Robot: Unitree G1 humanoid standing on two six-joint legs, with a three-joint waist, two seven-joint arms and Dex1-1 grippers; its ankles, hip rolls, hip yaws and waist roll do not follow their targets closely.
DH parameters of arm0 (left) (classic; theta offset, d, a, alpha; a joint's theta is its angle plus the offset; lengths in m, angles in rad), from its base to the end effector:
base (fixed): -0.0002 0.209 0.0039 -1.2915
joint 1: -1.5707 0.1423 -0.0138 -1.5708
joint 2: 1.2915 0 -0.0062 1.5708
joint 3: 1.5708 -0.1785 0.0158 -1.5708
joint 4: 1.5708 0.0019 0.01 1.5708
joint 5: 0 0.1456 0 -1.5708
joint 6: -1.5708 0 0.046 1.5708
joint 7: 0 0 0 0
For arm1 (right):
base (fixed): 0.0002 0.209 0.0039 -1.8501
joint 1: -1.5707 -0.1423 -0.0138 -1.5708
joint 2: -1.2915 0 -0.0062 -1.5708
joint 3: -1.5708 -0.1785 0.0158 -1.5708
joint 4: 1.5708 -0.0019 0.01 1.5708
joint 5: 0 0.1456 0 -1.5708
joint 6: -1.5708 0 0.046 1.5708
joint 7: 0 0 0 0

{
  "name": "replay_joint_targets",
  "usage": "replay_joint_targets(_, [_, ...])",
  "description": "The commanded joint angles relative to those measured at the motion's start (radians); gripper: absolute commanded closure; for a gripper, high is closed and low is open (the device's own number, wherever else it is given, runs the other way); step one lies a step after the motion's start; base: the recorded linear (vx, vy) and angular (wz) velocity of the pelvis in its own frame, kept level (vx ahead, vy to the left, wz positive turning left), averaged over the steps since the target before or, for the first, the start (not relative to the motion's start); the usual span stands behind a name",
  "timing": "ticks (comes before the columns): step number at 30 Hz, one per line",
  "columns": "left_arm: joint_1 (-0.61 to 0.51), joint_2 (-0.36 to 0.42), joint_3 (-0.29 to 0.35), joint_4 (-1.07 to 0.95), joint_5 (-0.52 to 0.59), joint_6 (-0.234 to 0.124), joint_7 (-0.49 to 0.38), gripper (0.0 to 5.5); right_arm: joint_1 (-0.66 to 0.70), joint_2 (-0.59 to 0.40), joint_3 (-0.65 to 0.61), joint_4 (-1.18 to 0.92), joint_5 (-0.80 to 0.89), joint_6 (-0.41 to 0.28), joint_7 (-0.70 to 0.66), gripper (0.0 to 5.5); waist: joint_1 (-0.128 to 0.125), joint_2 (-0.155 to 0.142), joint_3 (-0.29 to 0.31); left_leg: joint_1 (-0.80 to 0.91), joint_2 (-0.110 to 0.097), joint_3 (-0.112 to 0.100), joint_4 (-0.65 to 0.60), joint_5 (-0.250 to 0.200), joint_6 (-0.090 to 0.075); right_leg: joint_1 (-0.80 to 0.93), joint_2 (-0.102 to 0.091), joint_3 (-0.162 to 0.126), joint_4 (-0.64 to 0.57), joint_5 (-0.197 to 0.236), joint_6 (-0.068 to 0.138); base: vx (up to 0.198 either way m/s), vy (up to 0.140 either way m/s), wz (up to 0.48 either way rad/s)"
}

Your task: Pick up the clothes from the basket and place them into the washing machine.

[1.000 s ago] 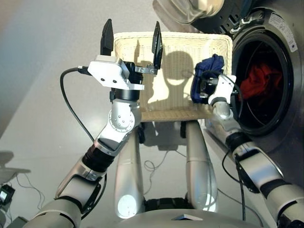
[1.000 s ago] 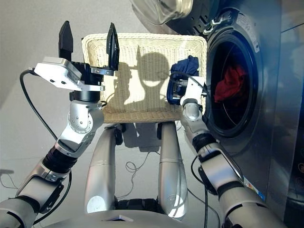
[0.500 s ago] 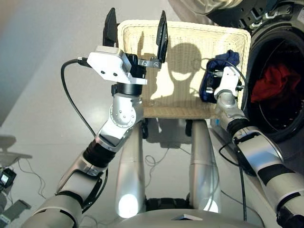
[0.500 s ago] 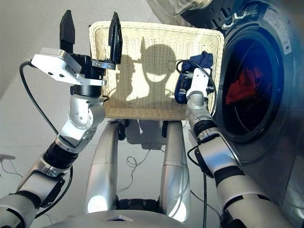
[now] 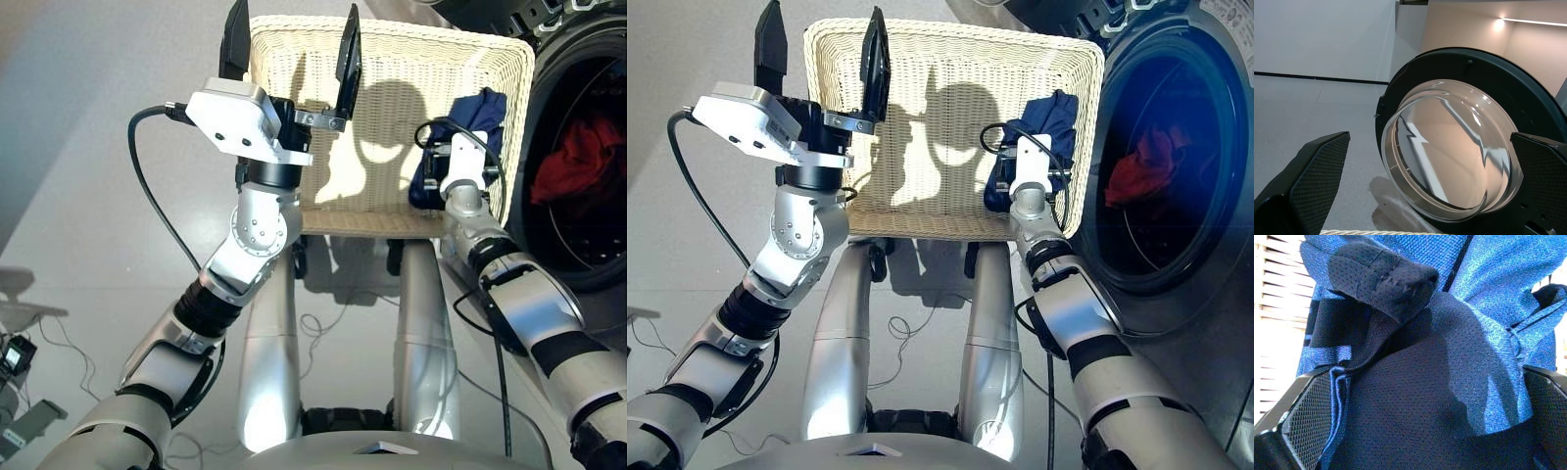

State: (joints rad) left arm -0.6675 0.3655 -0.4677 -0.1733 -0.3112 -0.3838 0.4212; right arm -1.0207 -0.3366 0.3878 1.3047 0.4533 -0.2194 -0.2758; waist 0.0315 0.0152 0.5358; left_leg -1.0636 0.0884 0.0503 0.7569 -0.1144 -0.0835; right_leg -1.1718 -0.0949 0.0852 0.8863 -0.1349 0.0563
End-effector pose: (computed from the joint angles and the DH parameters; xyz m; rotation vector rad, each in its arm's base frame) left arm 0.2456 0.0775 0.2179 -0.1643 -0.9772 -0.3132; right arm 0.3575 -0.1842 0.1125 -0.2169 0.0599 -0.2606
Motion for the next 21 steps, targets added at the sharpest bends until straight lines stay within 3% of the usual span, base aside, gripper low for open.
replay_joint_targets(1, [-0.018, -0.007, 0.032, -0.136, 0.036, -0.03, 0.002, 0.0, -0.012, 0.002, -0.01, 0.054, 0.037, 0.01, -0.002, 0.0, 0.004, 0.063, -0.016, 0.0, 0.0, 0.039, 0.09, -0.098, 0.032, 0.053, 0.003, -0.032, -0.033, -0.023, 0.026, 0.0, 0.0, 0.0])
replay_joint_targets(9, [0.001, 0.01, 0.04, -0.152, 0.029, -0.028, 0.004, 0.0, -0.039, -0.038, -0.022, 0.08, 0.046, 0.018, -0.01, 0.0, 0.006, 0.069, -0.016, -0.01, -0.002, 0.04, 0.091, -0.097, 0.031, 0.039, 0.0, -0.032, -0.032, -0.02, 0.025, 0.0, 0.0, 0.0])
replay_joint_targets(10, [0.001, 0.01, 0.04, -0.154, 0.026, -0.028, 0.002, 0.0, -0.04, -0.041, -0.019, 0.076, 0.048, 0.017, -0.008, 2.22, 0.005, 0.069, -0.016, -0.011, -0.001, 0.041, 0.089, -0.096, 0.031, 0.037, 0.0, -0.032, -0.034, -0.018, 0.024, 0.0, 0.0, 0.0])
replay_joint_targets(11, [0.002, 0.012, 0.041, -0.154, 0.025, -0.027, 0.001, 0.0, -0.042, -0.043, -0.016, 0.073, 0.048, 0.016, -0.009, 5.5, 0.004, 0.069, -0.016, -0.013, -0.001, 0.041, 0.089, -0.095, 0.031, 0.036, 0.0, -0.032, -0.036, -0.016, 0.023, 0.0, 0.0, 0.0])
replay_joint_targets(21, [0.008, 0.022, 0.057, -0.164, 0.017, -0.026, 0.01, 0.0, -0.013, -0.024, -0.006, -0.012, 0.097, -0.028, -0.005, 5.5, -0.004, 0.052, -0.016, -0.001, -0.003, 0.039, 0.07, -0.086, 0.033, 0.048, 0.002, -0.032, -0.054, -0.01, 0.019, 0.0, 0.0, 0.0])
